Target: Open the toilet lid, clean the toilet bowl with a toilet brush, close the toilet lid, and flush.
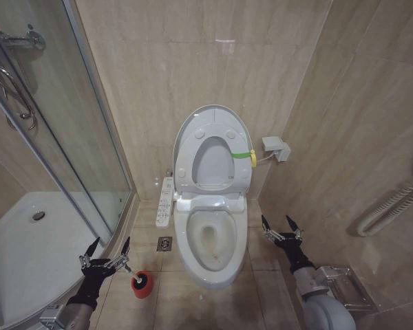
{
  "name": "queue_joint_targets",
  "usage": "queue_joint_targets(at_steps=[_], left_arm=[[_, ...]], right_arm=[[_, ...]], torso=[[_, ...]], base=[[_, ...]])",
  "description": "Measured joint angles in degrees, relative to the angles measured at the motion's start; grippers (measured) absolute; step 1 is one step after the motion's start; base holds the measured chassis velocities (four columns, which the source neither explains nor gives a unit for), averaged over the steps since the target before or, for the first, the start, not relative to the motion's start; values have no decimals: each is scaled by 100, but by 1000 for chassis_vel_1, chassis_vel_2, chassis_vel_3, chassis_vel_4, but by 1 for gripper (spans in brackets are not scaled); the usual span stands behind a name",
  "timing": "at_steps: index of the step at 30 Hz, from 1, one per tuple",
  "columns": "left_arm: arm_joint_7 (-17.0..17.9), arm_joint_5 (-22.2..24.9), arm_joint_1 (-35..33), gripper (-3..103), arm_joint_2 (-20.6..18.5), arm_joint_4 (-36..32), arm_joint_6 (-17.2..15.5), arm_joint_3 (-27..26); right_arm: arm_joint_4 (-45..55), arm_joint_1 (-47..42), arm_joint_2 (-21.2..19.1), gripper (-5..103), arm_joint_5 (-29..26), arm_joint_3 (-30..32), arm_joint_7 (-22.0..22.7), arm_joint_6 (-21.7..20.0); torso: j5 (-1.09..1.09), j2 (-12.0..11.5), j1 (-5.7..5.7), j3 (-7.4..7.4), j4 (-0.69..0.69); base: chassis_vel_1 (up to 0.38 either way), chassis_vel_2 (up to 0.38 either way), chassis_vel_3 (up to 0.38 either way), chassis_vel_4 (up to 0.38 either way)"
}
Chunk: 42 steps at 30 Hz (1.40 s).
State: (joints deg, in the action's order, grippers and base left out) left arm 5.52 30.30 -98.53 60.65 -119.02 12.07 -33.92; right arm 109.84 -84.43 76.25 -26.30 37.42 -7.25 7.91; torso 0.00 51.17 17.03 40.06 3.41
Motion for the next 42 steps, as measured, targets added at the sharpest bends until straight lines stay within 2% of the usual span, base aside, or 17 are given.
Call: queue_joint_targets(at_steps=[4,8,11,15,19,25,36,42], left_arm=[[0,0,0,100,0,0,0,0],[0,0,0,100,0,0,0,0],[0,0,0,100,0,0,0,0],[0,0,-1,100,0,0,0,0],[0,0,0,100,0,-1,0,0],[0,0,0,100,0,-1,0,0],[0,0,0,100,0,-1,0,0],[0,0,0,100,0,0,0,0]], right_arm=[[173,-80,-139,100,21,189,65,-296],[716,-332,-553,100,143,745,281,-1194],[887,-412,-776,100,158,1026,281,-1384],[1004,-448,-842,100,-135,1072,194,-1413],[1287,-460,-684,100,-454,828,67,-1567],[1318,-441,-468,100,-334,593,-63,-1512],[888,-143,-401,100,32,698,-235,-1127],[856,-126,-305,100,-93,674,-310,-1025]], torso=[[2,0,0,0,-1],[1,0,0,0,0],[-2,0,0,0,2],[2,0,0,0,0],[0,0,0,0,-1],[0,0,0,0,0],[0,0,0,0,0],[0,0,0,0,0]], base=[[0,0,0,0],[0,0,0,0],[0,0,0,0],[0,0,0,0],[0,0,0,0],[0,0,0,0],[0,0,0,0],[0,0,0,0]])
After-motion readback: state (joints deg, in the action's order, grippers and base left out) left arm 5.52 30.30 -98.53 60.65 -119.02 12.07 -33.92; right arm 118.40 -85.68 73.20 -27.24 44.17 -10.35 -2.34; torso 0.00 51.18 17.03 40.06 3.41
